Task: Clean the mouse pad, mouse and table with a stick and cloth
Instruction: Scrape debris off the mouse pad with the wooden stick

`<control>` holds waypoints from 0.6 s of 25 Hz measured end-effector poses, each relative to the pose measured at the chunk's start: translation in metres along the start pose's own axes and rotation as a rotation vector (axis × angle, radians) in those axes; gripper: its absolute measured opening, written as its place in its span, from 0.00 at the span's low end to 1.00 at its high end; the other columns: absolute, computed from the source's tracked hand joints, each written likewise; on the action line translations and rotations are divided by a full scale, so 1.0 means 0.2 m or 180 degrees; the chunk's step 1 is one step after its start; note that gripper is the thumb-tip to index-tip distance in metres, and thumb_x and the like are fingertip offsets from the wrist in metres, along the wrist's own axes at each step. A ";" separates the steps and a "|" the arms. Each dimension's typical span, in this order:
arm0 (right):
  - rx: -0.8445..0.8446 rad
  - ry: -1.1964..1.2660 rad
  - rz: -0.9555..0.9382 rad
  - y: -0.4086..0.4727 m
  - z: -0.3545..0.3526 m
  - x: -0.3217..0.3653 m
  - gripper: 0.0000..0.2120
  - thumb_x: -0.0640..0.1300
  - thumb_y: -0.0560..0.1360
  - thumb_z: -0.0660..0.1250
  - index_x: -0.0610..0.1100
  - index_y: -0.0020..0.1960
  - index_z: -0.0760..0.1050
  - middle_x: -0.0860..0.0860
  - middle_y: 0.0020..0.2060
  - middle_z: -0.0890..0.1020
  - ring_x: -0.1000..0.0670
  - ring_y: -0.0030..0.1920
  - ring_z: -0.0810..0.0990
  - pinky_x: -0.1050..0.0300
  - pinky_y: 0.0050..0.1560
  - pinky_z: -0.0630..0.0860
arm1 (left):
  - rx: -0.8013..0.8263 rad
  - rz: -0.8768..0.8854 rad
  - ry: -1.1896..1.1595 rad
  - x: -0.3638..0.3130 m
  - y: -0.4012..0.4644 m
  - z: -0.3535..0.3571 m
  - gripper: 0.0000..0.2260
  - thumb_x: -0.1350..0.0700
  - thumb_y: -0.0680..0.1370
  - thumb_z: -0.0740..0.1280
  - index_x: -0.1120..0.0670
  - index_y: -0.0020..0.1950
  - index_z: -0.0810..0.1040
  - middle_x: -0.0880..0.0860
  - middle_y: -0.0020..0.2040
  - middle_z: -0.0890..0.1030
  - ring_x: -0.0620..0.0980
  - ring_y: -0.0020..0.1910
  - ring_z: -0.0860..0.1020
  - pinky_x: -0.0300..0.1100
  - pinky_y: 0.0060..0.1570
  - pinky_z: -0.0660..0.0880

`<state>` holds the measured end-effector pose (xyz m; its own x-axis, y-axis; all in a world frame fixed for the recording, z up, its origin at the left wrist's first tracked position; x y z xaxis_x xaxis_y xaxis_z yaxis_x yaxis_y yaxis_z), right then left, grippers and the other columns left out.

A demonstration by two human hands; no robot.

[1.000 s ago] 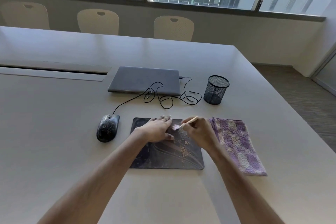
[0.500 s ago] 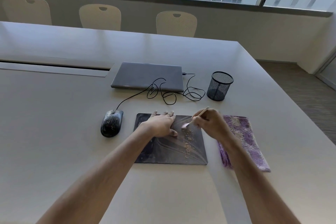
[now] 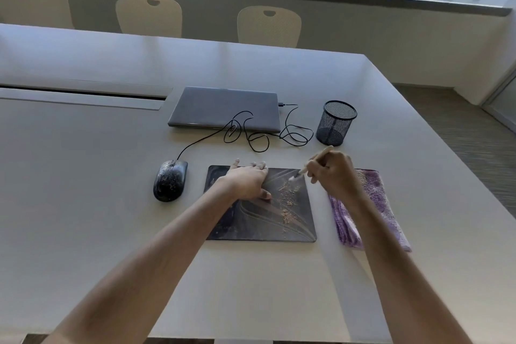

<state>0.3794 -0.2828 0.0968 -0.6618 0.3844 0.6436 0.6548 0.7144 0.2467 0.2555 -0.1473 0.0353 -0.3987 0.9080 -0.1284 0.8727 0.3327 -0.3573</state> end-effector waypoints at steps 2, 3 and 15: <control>-0.0130 0.0003 0.0083 0.01 0.02 0.04 0.11 0.44 0.74 0.68 0.44 0.35 0.82 0.48 0.29 0.84 0.48 0.34 0.83 0.51 0.40 0.80 | -0.0012 0.0007 -0.0015 0.00 -0.01 -0.01 0.37 0.43 0.78 0.63 0.56 0.79 0.48 0.51 0.80 0.48 0.50 0.78 0.49 0.59 0.74 0.42; -0.0169 -0.0122 0.0138 0.00 0.04 0.04 0.10 0.44 0.74 0.68 0.41 0.37 0.82 0.47 0.30 0.84 0.47 0.34 0.83 0.52 0.41 0.80 | -0.0015 0.0009 -0.0031 0.00 -0.01 -0.01 0.37 0.43 0.78 0.63 0.55 0.79 0.48 0.51 0.80 0.48 0.50 0.78 0.48 0.59 0.74 0.42; -0.0076 -0.0124 0.0121 -0.04 0.18 0.15 0.10 0.44 0.73 0.67 0.40 0.35 0.81 0.50 0.26 0.79 0.50 0.28 0.77 0.59 0.32 0.69 | -0.0006 0.0011 -0.0066 0.00 -0.02 -0.01 0.36 0.43 0.79 0.63 0.56 0.79 0.48 0.51 0.80 0.48 0.50 0.78 0.49 0.60 0.74 0.41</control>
<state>0.3424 -0.2556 0.0877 -0.6497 0.4339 0.6242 0.6880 0.6849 0.2400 0.2527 -0.1481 0.0375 -0.4014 0.9037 -0.1489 0.8747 0.3300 -0.3550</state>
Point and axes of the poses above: each hand's wrist, its own y-axis towards the middle knuckle, its own z-axis out of the palm, x = y × z, the point moved 7 cm from there along y, towards the middle knuckle
